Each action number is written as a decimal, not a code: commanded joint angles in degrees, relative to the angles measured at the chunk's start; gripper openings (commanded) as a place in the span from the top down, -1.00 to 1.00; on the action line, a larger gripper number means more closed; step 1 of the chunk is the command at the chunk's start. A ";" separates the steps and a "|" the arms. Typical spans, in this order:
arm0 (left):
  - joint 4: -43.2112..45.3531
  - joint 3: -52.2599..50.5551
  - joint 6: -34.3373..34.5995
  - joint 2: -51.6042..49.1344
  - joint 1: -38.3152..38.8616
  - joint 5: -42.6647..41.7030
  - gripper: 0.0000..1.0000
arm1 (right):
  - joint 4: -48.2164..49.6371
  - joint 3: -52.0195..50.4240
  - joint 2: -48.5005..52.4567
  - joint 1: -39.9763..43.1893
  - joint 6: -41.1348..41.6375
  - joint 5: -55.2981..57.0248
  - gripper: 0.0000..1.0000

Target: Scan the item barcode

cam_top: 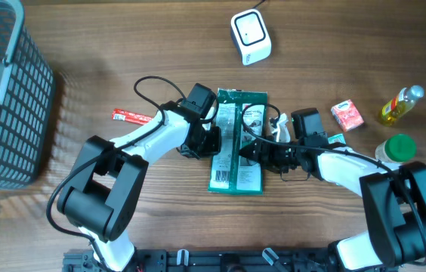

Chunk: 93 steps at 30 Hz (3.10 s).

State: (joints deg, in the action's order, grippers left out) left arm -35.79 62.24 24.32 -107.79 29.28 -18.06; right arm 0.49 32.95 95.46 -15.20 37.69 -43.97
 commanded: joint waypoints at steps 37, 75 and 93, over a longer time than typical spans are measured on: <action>-1.55 -2.05 -3.08 10.58 -6.88 3.34 0.82 | 7.50 -1.57 1.92 -10.12 7.50 11.13 0.23; 3.98 -3.98 -1.16 15.10 -8.46 7.45 0.73 | 8.92 -1.14 0.81 -8.94 -1.90 4.39 0.91; 4.33 -4.00 -1.16 20.68 -19.91 8.57 -1.00 | -61.61 51.17 -15.80 -13.22 -60.65 29.29 0.91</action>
State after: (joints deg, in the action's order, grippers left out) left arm -31.59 57.49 23.24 -87.53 9.58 -9.65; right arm -57.43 75.70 80.73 -25.98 -4.32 -19.97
